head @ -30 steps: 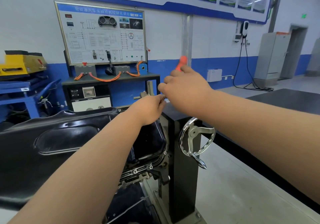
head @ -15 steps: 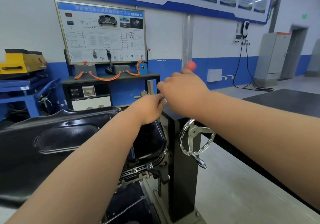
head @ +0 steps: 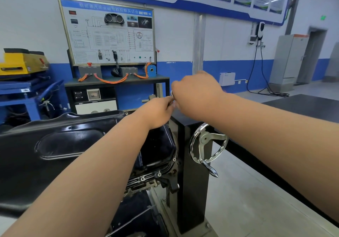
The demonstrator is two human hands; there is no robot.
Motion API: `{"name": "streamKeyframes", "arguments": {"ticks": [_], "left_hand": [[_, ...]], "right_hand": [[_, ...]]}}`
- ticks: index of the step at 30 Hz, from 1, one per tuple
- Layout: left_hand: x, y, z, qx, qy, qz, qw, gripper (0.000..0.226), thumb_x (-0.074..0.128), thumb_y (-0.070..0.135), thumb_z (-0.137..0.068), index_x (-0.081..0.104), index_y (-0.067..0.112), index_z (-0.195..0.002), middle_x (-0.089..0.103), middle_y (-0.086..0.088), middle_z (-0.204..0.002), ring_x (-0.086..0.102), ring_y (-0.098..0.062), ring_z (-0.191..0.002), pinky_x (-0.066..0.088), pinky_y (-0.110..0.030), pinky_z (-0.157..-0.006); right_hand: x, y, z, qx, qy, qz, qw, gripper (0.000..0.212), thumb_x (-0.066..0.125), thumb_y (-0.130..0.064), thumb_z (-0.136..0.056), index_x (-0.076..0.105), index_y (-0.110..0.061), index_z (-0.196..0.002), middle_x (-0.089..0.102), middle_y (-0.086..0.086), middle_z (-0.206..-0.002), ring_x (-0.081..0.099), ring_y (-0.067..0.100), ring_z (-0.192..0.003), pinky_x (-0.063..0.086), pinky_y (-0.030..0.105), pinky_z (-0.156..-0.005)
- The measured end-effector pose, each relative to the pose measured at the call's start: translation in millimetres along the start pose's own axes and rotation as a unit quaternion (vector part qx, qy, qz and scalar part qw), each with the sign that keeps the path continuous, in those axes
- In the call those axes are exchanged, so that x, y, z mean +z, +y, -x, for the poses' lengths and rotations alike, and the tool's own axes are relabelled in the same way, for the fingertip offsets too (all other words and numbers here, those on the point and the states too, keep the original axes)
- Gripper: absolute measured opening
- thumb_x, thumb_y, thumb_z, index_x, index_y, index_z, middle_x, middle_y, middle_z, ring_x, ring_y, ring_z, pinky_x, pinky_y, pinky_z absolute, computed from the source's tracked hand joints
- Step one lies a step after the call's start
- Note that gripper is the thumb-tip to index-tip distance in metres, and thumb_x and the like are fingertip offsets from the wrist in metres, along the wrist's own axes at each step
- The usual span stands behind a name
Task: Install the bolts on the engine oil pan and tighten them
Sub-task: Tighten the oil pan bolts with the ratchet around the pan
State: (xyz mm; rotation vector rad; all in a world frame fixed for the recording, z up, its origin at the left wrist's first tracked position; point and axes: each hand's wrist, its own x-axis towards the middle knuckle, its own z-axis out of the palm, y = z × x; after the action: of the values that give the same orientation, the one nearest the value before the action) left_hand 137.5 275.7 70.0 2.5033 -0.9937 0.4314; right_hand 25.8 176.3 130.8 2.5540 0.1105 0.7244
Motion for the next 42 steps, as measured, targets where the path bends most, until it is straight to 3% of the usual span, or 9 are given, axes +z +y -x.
{"name": "streamKeyframes", "arguments": {"ticks": [6,9,12,18,24,27,32,40,42], "left_hand": [[-4,1,0,-0.009,-0.040,-0.030,0.999,0.023,0.040,0.008,-0.094,0.056,0.015,-0.078,0.048,0.004,-0.071,0.044,-0.013,-0.064,0.034,-0.025,-0.057],[-2,0,0,-0.003,-0.014,-0.012,1.000,0.026,0.039,0.026,-0.097,0.044,0.023,-0.072,0.050,0.002,-0.067,0.045,-0.010,-0.059,0.032,-0.026,-0.051],[1,1,0,0.006,-0.010,-0.023,1.000,0.030,0.038,0.029,-0.099,0.039,0.026,-0.069,0.049,0.003,-0.065,0.045,-0.010,-0.058,0.028,-0.026,-0.049],[-4,3,1,-0.039,-0.056,-0.016,0.998,0.025,0.037,0.007,-0.094,0.054,0.013,-0.077,0.057,-0.007,-0.077,0.047,-0.019,-0.070,0.042,-0.033,-0.066],[-1,1,1,-0.008,-0.022,-0.013,1.000,0.018,0.037,0.028,-0.100,0.040,0.024,-0.082,0.049,0.005,-0.070,0.047,-0.011,-0.064,0.032,-0.024,-0.053],[0,-1,-1,-0.005,-0.014,-0.020,1.000,0.029,0.037,0.028,-0.100,0.037,0.027,-0.071,0.048,0.005,-0.068,0.045,-0.011,-0.062,0.030,-0.025,-0.052],[-5,1,1,-0.041,-0.044,-0.019,0.998,0.035,0.039,0.005,-0.093,0.040,0.024,-0.063,0.049,-0.003,-0.067,0.047,-0.020,-0.066,0.042,-0.033,-0.062],[0,-2,-1,-0.003,-0.015,-0.034,0.999,0.031,0.037,0.028,-0.100,0.037,0.026,-0.069,0.047,0.003,-0.066,0.043,-0.009,-0.059,0.028,-0.027,-0.050],[0,-3,-2,-0.007,-0.003,-0.018,1.000,0.031,0.038,0.026,-0.099,0.037,0.029,-0.068,0.047,0.004,-0.065,0.043,-0.008,-0.058,0.027,-0.026,-0.050]], "right_hand": [[4,-9,3,0.082,-0.022,-0.055,0.995,0.044,0.041,-0.046,-0.095,0.040,-0.016,-0.063,0.039,-0.001,-0.063,0.036,0.016,-0.051,0.025,0.027,-0.046],[-4,-1,5,-0.006,-0.014,0.014,1.000,0.005,0.052,-0.020,-0.092,0.055,-0.017,-0.096,0.044,-0.002,-0.073,0.043,0.017,-0.063,0.035,0.034,-0.060],[-1,3,1,-0.067,-0.001,0.039,0.997,0.022,0.053,-0.014,-0.089,0.053,-0.017,-0.112,0.054,0.002,-0.094,0.050,0.023,-0.090,0.038,0.042,-0.085],[9,-2,-1,0.129,-0.051,-0.152,0.979,0.052,0.038,-0.062,-0.090,0.045,-0.018,-0.063,0.043,-0.001,-0.063,0.039,0.015,-0.053,0.023,0.026,-0.047],[-2,2,0,-0.032,-0.012,0.019,0.999,0.016,0.051,-0.012,-0.089,0.056,-0.018,-0.103,0.046,0.000,-0.080,0.046,0.020,-0.076,0.038,0.035,-0.064],[-1,1,-1,-0.059,0.015,0.025,0.998,0.012,0.051,-0.012,-0.089,0.052,-0.017,-0.100,0.047,0.000,-0.080,0.049,0.023,-0.082,0.036,0.038,-0.082],[7,-7,-2,0.116,-0.047,-0.123,0.984,0.047,0.036,-0.052,-0.095,0.047,-0.016,-0.067,0.039,0.000,-0.065,0.035,0.015,-0.054,0.024,0.026,-0.048],[-6,1,-1,-0.064,0.002,0.045,0.997,0.021,0.050,-0.008,-0.089,0.054,-0.016,-0.109,0.053,0.003,-0.094,0.049,0.026,-0.095,0.037,0.039,-0.080],[-2,-1,-2,-0.036,0.014,0.042,0.998,0.010,0.049,-0.011,-0.091,0.053,-0.015,-0.098,0.049,0.000,-0.078,0.049,0.023,-0.074,0.034,0.034,-0.069]]}}
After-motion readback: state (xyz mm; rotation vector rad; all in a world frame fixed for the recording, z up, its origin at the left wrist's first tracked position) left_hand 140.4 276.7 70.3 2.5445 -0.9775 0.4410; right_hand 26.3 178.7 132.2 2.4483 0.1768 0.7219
